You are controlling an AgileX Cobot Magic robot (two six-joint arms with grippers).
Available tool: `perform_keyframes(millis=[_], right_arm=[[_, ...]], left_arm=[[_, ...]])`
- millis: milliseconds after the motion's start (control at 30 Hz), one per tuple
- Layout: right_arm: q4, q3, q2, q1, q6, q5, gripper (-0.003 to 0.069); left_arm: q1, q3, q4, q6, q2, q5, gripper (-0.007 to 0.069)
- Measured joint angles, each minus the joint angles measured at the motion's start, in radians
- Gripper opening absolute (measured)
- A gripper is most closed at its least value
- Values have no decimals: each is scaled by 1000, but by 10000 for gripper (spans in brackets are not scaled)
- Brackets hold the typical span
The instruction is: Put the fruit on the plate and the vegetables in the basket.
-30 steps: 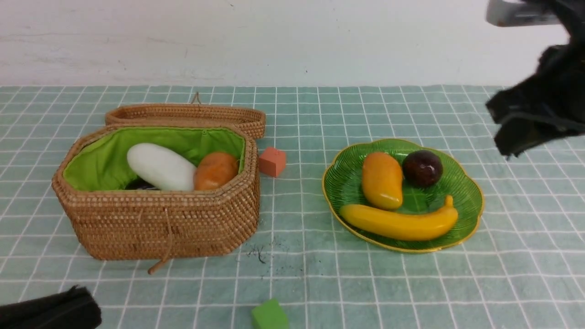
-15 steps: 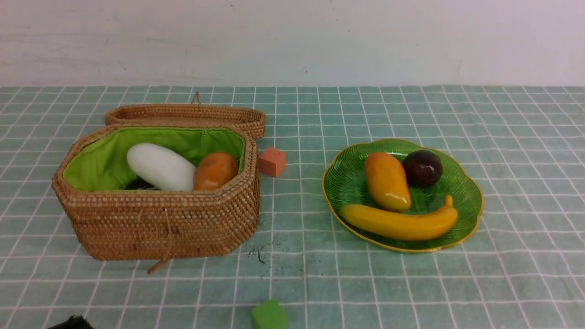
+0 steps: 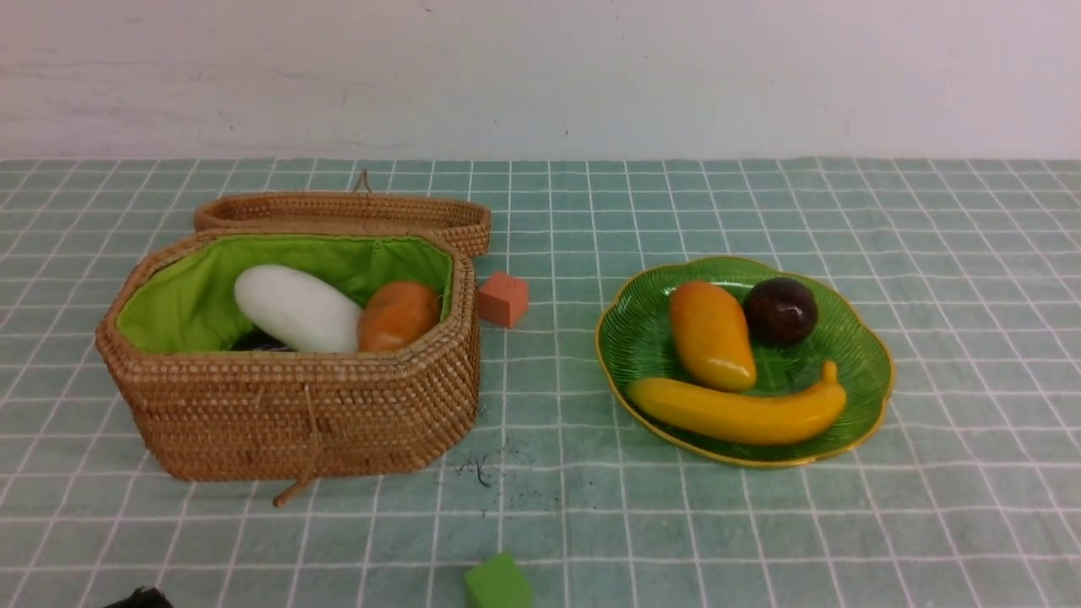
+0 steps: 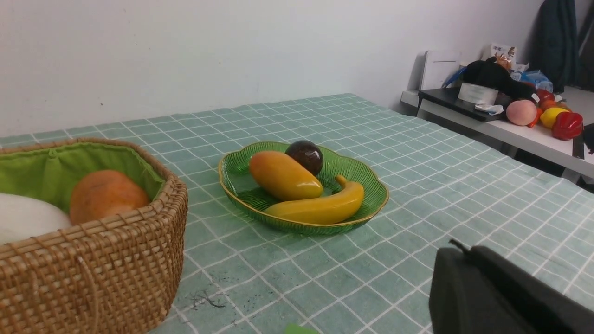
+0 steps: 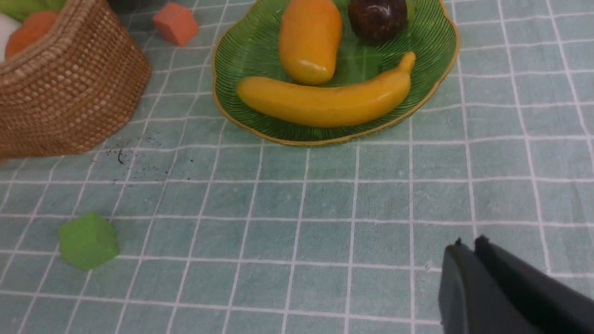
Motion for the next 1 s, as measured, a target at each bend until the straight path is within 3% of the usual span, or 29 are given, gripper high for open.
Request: perform_keyframes(millis=[233, 367, 433, 633, 867, 1000], right_arm=[[-56, 50, -1, 0, 0, -26, 30], [-86, 116, -70, -30, -23, -140, -13], [-76, 237, -170, -107, -52, -266, -18], [-28, 491, -387, -224, -126, -374, -18], [-15, 532, -439, -229, -182, -341, -18], [68, 529, -439, -229, -182, -321, -18]], left_arm=[[0, 0, 0, -1, 0, 0, -13], [0, 0, 0, -1, 0, -1, -13], [0, 0, 0, -1, 0, 0, -13], [0, 0, 0, -1, 0, 0, -13], [0, 0, 0, -1, -1, 3, -13], [0, 0, 0, -1, -1, 11, -13]])
